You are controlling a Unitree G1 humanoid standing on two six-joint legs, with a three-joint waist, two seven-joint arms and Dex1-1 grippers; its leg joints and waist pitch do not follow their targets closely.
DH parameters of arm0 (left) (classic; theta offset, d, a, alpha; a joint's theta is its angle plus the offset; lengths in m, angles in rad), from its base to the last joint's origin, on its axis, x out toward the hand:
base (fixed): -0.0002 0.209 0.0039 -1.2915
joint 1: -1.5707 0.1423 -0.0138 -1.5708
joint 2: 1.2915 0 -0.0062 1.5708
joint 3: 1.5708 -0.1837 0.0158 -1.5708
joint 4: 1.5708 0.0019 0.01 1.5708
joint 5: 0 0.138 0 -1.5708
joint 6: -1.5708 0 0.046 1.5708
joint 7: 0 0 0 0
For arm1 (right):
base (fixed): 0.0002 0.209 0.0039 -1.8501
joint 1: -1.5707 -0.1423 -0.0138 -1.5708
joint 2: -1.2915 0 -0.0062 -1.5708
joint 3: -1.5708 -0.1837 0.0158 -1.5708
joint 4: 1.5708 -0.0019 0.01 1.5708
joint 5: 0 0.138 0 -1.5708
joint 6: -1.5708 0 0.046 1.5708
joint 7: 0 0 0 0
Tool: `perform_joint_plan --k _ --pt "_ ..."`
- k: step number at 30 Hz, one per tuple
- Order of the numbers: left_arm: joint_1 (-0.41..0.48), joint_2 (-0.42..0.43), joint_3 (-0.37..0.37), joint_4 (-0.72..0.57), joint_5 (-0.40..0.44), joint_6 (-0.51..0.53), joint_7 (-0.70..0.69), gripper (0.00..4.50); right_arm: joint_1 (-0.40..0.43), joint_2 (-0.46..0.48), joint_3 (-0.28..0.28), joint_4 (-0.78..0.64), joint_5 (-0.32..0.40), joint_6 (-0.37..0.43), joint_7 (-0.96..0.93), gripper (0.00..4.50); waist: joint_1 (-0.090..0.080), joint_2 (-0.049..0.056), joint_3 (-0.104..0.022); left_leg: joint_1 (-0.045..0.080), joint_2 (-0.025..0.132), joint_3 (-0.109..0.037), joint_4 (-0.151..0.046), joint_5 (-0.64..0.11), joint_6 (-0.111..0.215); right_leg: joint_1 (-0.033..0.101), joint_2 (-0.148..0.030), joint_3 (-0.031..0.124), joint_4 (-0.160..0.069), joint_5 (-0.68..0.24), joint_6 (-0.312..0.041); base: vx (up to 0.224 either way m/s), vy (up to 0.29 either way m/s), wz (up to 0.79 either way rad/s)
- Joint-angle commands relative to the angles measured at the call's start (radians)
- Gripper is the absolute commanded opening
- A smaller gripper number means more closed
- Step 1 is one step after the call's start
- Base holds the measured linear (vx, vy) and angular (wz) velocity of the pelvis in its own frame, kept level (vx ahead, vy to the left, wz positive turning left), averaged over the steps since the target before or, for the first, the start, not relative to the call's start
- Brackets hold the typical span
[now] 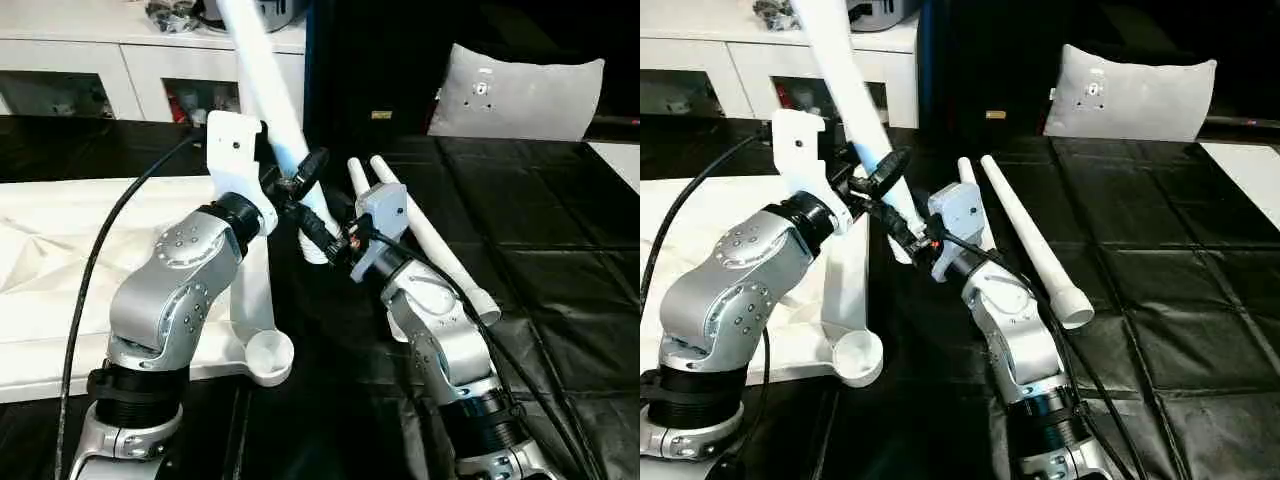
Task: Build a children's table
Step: Pick table leg
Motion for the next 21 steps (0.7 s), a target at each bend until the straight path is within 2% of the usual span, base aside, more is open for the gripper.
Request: perform_joint_plan --k 1,10,12,13,15,21 --pt "0.005 -0.003 0.009 -0.005 0.009 -0.009 -0.002 2.5 -0.015 -0.007 0.012 0.0 -0.018 -0.021 0.012 1.86 -0.001 0.006 -0.061 -0.002 -0.007 0.02 -0.07 -0.085 -0.017 0.067 -0.041 0.018 -0.057 -0.07 -0.157 0.0 0.0 0.0" --pt "0.015 -0.043 0.014 -0.022 -0.034 0.003 -0.016 2.06 -0.022 -0.01 0.018 0.02 -0.023 -0.041 0.01 1.84 -0.002 0.005 -0.061 -0.003 -0.008 0.02 -0.069 -0.091 -0.011 0.067 -0.04 0.019 -0.059 -0.083 -0.155 0.0 0.0 0.0" --pt "0.013 -0.106 0.074 -0.027 -0.115 0.041 0.012 2.02 -0.022 -0.007 0.014 0.023 -0.021 -0.04 0.006 1.84 -0.003 0.001 -0.062 -0.004 -0.009 0.022 -0.067 -0.083 -0.012 0.068 -0.038 0.019 -0.057 -0.064 -0.164 0.0 0.0 0.0" --pt "0.013 -0.106 0.074 -0.027 -0.115 0.041 0.012 2.0 -0.022 -0.007 0.014 0.023 -0.021 -0.04 0.006 1.84 -0.002 0.001 -0.062 -0.004 -0.009 0.022 -0.067 -0.084 -0.012 0.069 -0.039 0.019 -0.057 -0.062 -0.166 0.0 0.0 0.0" --pt "0.008 -0.149 0.127 -0.025 -0.178 0.06 0.04 2.0 -0.027 -0.005 0.014 0.03 -0.027 -0.037 -0.001 1.84 -0.003 0.001 -0.062 -0.004 -0.009 0.022 -0.066 -0.087 -0.006 0.068 -0.038 0.02 -0.057 -0.062 -0.166 0.0 0.0 0.0" --pt "0.002 -0.148 0.154 -0.013 -0.187 0.06 0.051 2.0 -0.032 -0.003 0.014 0.038 -0.035 -0.04 -0.007 1.84 -0.003 0.002 -0.061 -0.003 -0.008 0.02 -0.068 -0.094 0.003 0.066 -0.037 0.017 -0.06 -0.082 -0.153 0.0 0.0 0.0"
